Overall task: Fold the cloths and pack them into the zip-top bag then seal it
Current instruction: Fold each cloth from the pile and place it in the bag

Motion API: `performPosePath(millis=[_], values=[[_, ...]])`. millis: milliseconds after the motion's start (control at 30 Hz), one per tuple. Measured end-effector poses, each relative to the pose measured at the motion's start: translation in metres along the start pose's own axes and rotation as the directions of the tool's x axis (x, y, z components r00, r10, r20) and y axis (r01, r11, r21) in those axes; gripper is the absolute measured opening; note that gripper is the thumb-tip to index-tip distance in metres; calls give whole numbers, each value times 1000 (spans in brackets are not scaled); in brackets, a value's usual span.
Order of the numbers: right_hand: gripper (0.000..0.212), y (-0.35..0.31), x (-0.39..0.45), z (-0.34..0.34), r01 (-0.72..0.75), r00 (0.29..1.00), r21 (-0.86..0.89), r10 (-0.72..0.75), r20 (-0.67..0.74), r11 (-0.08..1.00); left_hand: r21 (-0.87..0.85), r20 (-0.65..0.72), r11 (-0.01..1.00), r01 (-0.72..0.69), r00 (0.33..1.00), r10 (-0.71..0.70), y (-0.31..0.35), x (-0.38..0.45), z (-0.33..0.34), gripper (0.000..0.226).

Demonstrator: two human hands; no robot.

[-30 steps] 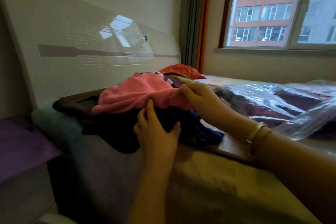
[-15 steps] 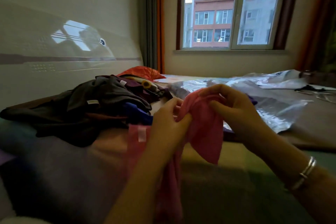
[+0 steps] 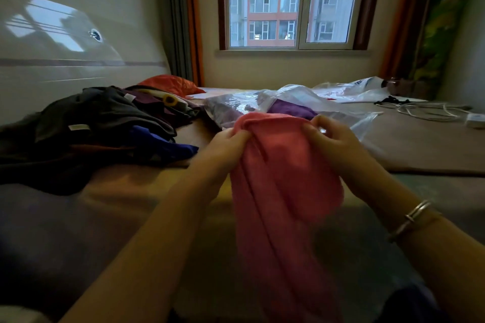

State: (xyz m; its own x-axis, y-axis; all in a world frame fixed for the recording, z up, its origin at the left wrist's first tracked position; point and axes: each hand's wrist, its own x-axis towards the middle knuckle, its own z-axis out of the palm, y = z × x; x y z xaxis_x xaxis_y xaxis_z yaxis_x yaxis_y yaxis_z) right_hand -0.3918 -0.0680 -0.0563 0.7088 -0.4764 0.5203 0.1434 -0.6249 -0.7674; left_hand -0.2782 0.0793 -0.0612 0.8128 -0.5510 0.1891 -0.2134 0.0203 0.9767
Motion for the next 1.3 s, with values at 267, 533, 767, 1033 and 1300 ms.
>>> performPosePath(millis=[267,533,767,1033,1300], values=[[24,12,9,-1,-205,969,265,234,-82,942,508,211,816,-276,958,193,-18,11,-4,29],[17,23,16,6,-296,925,369,361,-122,881,813,-115,579,72,993,38,-43,21,-51,18],[7,32,23,1,-315,851,444,457,-260,839,408,-74,882,238,971,-228,-23,12,-68,12],[29,2,2,26,-306,920,545,97,379,781,-274,116,887,372,928,-354,-5,4,-36,20],[35,8,0,37,59,955,235,-124,271,970,-412,316,828,380,912,-261,-2,3,-28,14]])
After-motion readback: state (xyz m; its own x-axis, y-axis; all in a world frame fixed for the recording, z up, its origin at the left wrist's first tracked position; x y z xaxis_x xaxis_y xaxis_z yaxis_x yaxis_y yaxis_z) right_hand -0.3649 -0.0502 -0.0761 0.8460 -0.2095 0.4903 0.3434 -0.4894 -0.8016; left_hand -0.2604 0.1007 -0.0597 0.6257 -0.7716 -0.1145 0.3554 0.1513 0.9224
